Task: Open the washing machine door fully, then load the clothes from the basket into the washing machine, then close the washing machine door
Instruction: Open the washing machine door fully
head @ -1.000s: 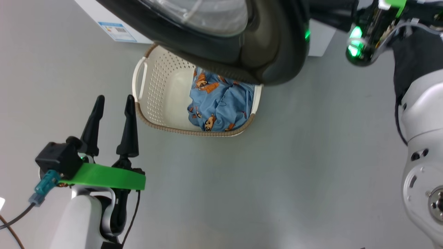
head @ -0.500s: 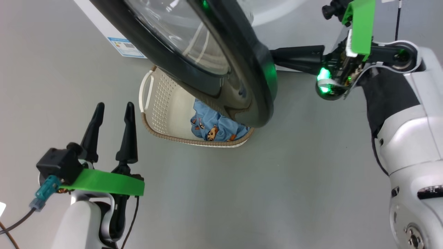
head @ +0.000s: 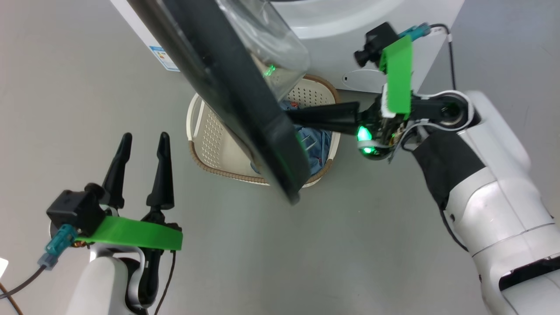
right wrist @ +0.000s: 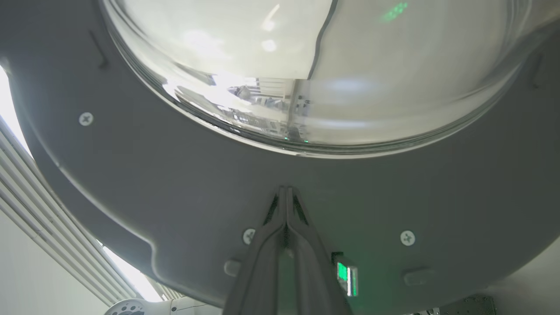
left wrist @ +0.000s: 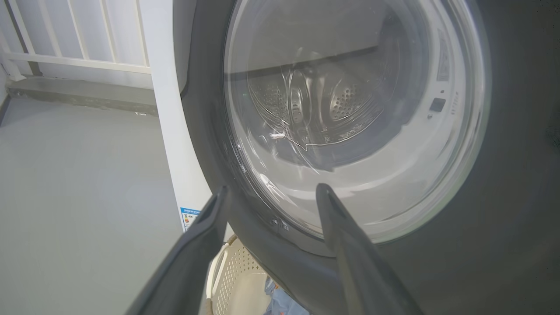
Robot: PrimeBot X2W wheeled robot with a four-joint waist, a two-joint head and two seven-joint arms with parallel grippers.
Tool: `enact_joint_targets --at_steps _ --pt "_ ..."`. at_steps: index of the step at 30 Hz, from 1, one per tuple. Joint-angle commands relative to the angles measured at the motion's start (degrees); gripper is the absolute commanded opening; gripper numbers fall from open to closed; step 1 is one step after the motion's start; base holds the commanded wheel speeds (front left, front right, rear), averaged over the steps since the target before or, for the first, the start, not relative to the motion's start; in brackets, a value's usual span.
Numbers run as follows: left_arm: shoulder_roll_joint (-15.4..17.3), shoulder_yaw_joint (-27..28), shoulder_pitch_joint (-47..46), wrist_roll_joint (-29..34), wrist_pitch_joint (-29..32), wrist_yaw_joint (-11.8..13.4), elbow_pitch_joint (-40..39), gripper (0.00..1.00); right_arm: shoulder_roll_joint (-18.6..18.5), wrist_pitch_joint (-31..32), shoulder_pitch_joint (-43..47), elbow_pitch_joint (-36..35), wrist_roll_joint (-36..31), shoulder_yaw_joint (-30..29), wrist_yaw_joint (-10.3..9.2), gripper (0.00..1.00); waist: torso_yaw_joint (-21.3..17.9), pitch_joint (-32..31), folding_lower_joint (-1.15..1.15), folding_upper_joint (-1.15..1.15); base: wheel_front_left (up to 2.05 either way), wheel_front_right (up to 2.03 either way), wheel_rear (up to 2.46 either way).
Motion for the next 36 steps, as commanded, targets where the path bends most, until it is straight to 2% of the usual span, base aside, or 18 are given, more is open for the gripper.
enact_joint_targets --at_steps 1,12,22,31,36 --pt "1.7 2.0 0.4 0.4 -0.3 -0.1 -1.5 1.00 2.1 -0.2 1.3 -1.7 1.0 2.0 0.18 0.00 0.1 0.0 0.00 0.00 0.00 0.00 0.00" --pt "1.4 2.3 0.3 0.4 -0.3 -0.1 -1.3 1.00 2.1 -6.5 3.4 -4.0 11.0 14.9 0.18 0.00 0.3 -0.4 0.00 0.00 0.00 0.00 0.00" --pt "1.2 2.8 0.3 0.5 -0.3 -0.1 -1.1 1.00 2.1 -11.8 3.3 -6.8 19.2 24.4 0.18 0.00 0.1 -0.7 0.00 0.00 0.00 0.00 0.00" --pt "1.2 3.3 0.6 0.6 -0.3 -0.1 -0.5 1.00 0.9 -15.2 3.3 -7.9 22.8 27.2 0.18 0.00 -0.3 -2.2 0.00 0.00 0.00 0.00 0.00" --pt "1.8 3.8 1.6 0.7 -0.3 -0.1 0.2 1.00 -1.5 -17.6 5.1 -9.4 25.1 28.4 0.18 0.00 -1.3 -4.8 0.00 0.00 0.00 0.00 0.00"
